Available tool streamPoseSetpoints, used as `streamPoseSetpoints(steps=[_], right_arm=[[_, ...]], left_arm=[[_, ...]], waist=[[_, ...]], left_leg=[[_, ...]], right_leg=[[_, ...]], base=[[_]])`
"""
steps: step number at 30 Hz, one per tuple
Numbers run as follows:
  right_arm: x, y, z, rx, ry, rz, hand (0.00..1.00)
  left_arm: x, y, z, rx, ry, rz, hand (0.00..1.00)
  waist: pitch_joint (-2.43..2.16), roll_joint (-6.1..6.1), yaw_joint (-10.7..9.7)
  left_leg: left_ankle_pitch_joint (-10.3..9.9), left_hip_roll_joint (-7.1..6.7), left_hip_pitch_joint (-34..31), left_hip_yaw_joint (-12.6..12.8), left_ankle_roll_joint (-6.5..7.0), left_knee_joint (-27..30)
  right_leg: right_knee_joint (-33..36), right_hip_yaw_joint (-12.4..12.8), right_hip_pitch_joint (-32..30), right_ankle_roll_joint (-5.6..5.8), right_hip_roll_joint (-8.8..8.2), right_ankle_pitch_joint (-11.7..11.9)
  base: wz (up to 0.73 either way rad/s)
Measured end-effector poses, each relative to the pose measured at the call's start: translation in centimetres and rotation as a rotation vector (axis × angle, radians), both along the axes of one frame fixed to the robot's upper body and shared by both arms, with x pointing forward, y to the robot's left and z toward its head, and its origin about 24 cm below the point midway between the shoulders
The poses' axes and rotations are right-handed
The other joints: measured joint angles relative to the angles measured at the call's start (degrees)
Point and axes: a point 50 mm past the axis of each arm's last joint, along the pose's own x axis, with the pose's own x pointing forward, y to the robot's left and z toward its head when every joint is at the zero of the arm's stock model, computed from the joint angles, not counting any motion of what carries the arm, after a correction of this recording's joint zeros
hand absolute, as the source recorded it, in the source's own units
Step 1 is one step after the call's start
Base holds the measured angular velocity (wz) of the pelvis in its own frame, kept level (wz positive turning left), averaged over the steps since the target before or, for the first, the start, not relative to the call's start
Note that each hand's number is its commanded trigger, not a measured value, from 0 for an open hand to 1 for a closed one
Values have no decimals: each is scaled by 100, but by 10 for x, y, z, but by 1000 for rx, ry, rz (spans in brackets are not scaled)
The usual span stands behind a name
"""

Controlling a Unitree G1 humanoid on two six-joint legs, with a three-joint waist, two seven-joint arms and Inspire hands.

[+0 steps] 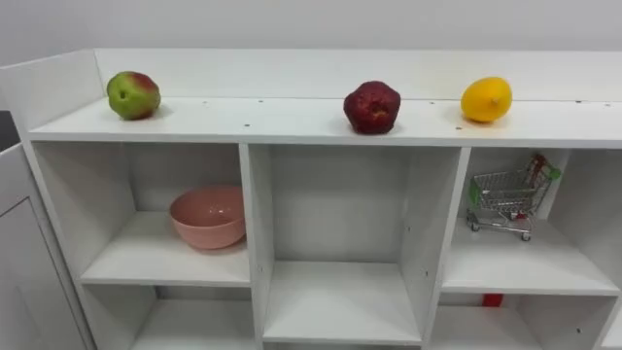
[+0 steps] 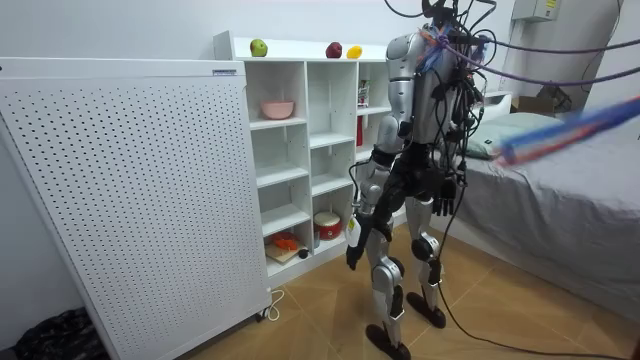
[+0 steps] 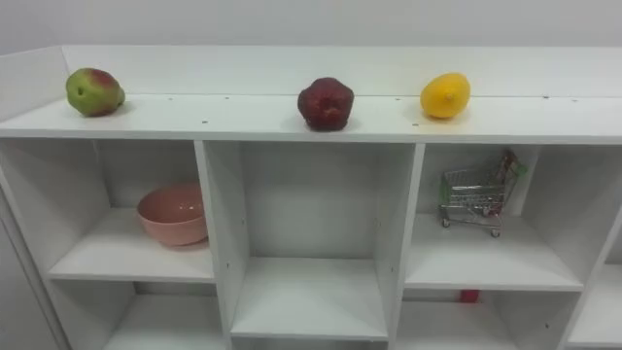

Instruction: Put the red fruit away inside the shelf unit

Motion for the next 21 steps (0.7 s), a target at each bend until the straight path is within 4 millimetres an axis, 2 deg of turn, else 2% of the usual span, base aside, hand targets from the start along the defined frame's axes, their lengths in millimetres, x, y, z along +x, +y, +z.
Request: streamPoseSetpoints(steps=[9,14,17,18,19,20,21], right_arm=[[-1,-2,0,-32,-20,-87,0],[-4,-6,1,-69,-51,-263,0],[0,-12,3,-111,-106,-408,0],[14,-20,6,-130,-188,-523,0],[35,-28,11,-145,-304,-629,0],[47,-32,14,-149,-367,-673,0],[74,-37,23,-151,-504,-734,0]], left_arm=[[1,1,0,6,-8,3,0],[5,2,1,27,-34,-29,0],[9,5,2,30,-63,-15,0],[10,6,2,36,-72,-6,0],[10,9,3,51,-85,11,0],[11,11,4,61,-94,16,0],[13,13,5,76,-113,19,0]], waist=[[20,-40,12],[30,-62,12],[38,-88,14],[49,-98,-11],[58,-116,-101],[59,-123,-132],[61,-133,-171]], left_leg=[[0,-3,19,6,0,-5],[0,-6,-46,0,0,-9],[0,-9,-56,8,0,-10],[0,-9,-55,16,0,-13],[1,-10,-44,15,1,-23],[1,-10,-38,18,1,-21],[1,-7,-19,33,0,-11]], right_leg=[[-14,13,-11,3,2,-1],[-56,0,-14,3,3,-1],[-56,6,-22,5,3,0],[-56,11,-29,5,3,2],[-69,1,-20,6,3,3],[-67,1,-19,6,3,3],[-69,8,-22,2,7,6]], base=[[0],[2],[-1],[0],[0],[0],[-4]])
